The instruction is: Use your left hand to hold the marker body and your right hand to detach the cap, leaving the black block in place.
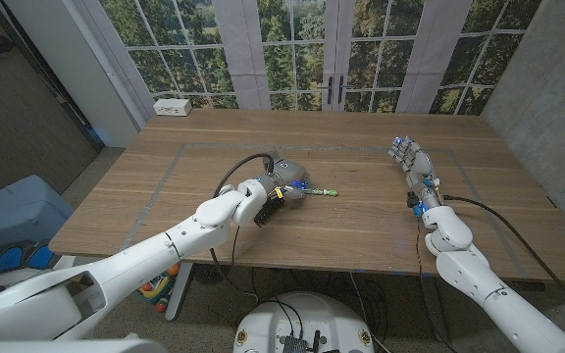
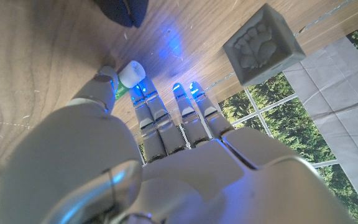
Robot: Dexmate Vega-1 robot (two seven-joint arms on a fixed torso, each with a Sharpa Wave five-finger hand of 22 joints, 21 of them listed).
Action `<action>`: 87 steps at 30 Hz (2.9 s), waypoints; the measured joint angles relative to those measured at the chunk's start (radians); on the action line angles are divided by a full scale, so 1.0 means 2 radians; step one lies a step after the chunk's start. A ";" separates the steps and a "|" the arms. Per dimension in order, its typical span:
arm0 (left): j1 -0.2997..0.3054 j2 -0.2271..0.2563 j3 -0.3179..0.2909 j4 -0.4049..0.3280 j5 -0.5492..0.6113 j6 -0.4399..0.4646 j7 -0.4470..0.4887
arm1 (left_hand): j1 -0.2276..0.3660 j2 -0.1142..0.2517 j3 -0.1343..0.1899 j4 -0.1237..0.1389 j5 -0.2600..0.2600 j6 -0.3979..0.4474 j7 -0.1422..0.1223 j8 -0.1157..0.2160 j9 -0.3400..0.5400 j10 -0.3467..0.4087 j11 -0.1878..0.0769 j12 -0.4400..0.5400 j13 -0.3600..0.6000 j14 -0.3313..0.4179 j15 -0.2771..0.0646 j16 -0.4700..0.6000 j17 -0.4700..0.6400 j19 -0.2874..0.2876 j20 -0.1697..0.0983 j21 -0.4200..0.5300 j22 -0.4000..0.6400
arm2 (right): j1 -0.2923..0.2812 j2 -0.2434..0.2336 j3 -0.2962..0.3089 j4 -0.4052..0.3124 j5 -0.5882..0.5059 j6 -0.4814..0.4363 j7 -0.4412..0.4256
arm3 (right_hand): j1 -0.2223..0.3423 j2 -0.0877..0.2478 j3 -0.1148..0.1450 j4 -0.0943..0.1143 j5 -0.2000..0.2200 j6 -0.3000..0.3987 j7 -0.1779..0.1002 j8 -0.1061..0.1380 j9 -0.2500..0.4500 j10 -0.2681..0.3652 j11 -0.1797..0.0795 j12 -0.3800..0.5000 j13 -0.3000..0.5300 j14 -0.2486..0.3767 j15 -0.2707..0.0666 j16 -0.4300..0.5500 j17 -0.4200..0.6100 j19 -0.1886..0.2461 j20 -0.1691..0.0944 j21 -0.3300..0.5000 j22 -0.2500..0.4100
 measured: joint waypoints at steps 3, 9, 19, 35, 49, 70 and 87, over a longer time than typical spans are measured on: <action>0.000 0.000 0.001 0.003 0.000 0.000 0.004 | 0.006 0.006 0.003 -0.001 0.002 0.000 0.000 -0.002 0.000 0.004 -0.001 0.000 0.001 0.002 -0.002 0.000 0.000 0.000 0.000 0.003 0.000 | 0.000 0.000 0.000 0.000 0.000 0.000 0.001 | 0.000 0.000 0.000 0.000 0.000 0.000 0.000 0.000 0.000 0.000 0.000 0.000 0.000 0.000 0.000 0.000 0.000 0.000 0.000 -0.004 0.000; -0.005 -0.002 0.007 0.008 0.004 0.001 0.000 | 0.020 0.020 0.006 0.002 0.002 0.004 0.001 -0.004 0.000 0.013 0.000 0.000 0.000 0.010 -0.001 0.002 0.002 0.002 0.002 0.003 0.000 | 0.000 0.000 0.001 0.000 0.001 0.001 0.001 | 0.000 0.000 -0.002 0.002 0.000 0.000 0.000 0.000 0.000 0.000 0.000 0.000 0.000 0.003 0.003 0.000 -0.003 0.000 0.000 -0.004 0.000; -0.017 -0.007 0.016 0.021 0.006 0.005 -0.019 | 0.069 0.038 0.007 -0.005 0.004 0.072 0.018 0.007 0.000 0.078 0.051 0.023 -0.001 0.074 -0.007 0.033 0.013 0.018 -0.011 0.010 0.001 | 0.000 -0.001 0.001 0.000 -0.001 0.001 -0.004 | -0.011 -0.004 -0.002 0.002 0.000 0.000 0.000 0.000 0.000 0.000 0.000 0.000 0.000 0.003 0.003 0.000 -0.002 0.002 0.002 -0.006 0.000; -0.012 -0.014 0.005 0.037 -0.029 0.013 0.022 | 0.087 0.021 -0.006 -0.002 0.010 0.086 0.032 0.025 0.000 0.089 0.062 0.065 -0.001 0.097 -0.013 0.048 0.025 0.025 -0.018 0.014 0.002 | -0.001 -0.008 0.000 -0.012 -0.021 -0.013 -0.026 | 0.006 -0.010 0.000 -0.021 0.002 0.002 -0.002 0.000 0.000 0.005 -0.001 0.000 0.000 0.003 0.003 -0.008 -0.014 0.004 -0.001 -0.013 0.000; 0.000 -0.018 -0.014 0.036 -0.066 0.024 0.088 | 0.090 0.018 -0.011 0.000 0.014 0.097 0.031 0.036 0.001 0.089 0.062 0.076 0.000 0.103 -0.013 0.059 0.039 0.025 -0.018 0.016 0.002 | -0.012 -0.023 0.000 -0.043 -0.041 -0.027 -0.050 | 0.052 -0.021 0.010 -0.053 0.017 0.004 0.001 0.000 -0.001 0.014 0.003 0.000 -0.001 0.069 0.008 0.013 -0.023 0.051 0.038 -0.014 0.005; 0.005 -0.021 -0.040 0.039 -0.093 -0.010 0.203 | 0.088 0.020 -0.017 0.002 0.017 0.089 0.029 0.051 0.001 0.086 0.060 0.082 0.004 0.103 -0.013 0.067 0.055 0.030 -0.018 0.023 0.005 | -0.037 -0.059 0.003 -0.121 -0.113 -0.097 -0.119 | 0.098 -0.031 0.010 -0.057 0.017 0.028 -0.003 0.009 0.002 0.047 -0.005 0.012 0.011 0.113 -0.006 0.045 -0.003 0.092 0.044 0.000 0.012; 0.010 -0.026 -0.055 0.053 -0.107 -0.038 0.273 | 0.088 0.020 -0.021 0.003 0.017 0.083 0.024 0.058 0.001 0.084 0.057 0.083 0.007 0.105 -0.016 0.072 0.064 0.033 -0.015 0.030 0.005 | -0.053 -0.094 0.001 -0.191 -0.149 -0.144 -0.140 | 0.132 -0.040 0.013 -0.059 0.017 0.031 -0.006 0.011 0.003 0.054 -0.011 0.016 0.017 0.124 -0.006 0.061 0.010 0.103 0.037 0.006 0.012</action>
